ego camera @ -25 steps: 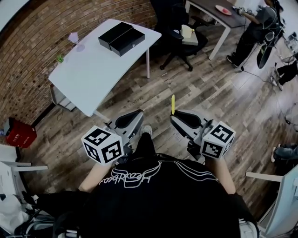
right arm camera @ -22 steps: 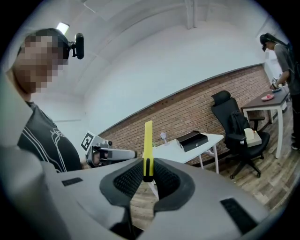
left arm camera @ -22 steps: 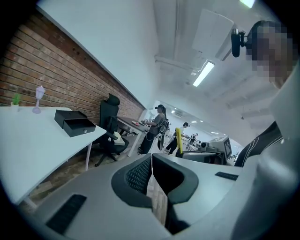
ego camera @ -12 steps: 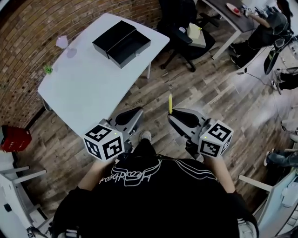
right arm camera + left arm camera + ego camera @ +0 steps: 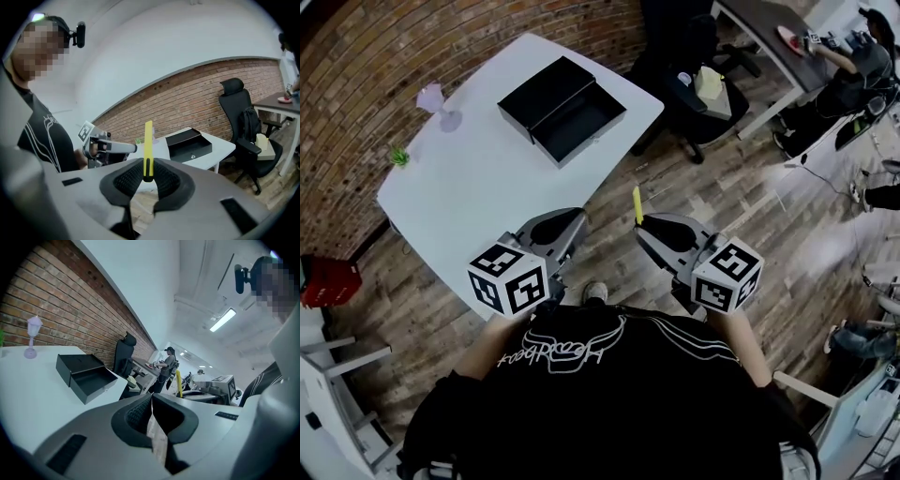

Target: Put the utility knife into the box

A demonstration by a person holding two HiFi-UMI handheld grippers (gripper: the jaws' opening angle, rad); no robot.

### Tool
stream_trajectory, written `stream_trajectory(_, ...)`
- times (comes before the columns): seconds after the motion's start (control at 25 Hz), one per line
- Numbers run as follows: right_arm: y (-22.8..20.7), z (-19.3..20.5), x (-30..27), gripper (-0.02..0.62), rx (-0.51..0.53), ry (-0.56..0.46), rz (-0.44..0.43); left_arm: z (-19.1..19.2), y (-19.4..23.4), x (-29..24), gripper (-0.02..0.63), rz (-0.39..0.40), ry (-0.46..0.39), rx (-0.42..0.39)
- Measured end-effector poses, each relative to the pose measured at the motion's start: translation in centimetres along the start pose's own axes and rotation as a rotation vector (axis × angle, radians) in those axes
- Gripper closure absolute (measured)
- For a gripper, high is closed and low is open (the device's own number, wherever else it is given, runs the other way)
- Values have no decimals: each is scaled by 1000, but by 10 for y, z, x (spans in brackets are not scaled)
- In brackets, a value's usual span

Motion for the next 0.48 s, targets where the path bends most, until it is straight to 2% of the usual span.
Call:
stream_trajectory(0.12,-10,0,-8,528,27,38,30,-7,8,-4,574,-9,1,-5)
stream_trajectory(0.28,-23,-6,-15,528,30,46,24,-10,16,-10,574,-28,8,-2)
stream_trajectory(0.48,-38,-22,-33,528,85,70,8,-15,27,-13,574,-65,2,9)
Point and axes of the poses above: the fingertips, and each gripper's own axes: x backward along the fingers, y to its left, z out of its underside, the point moved 10 cm from there along x, backward along the fingers, and after that the axes turned 1 degree about x, right-handed, at the moved point
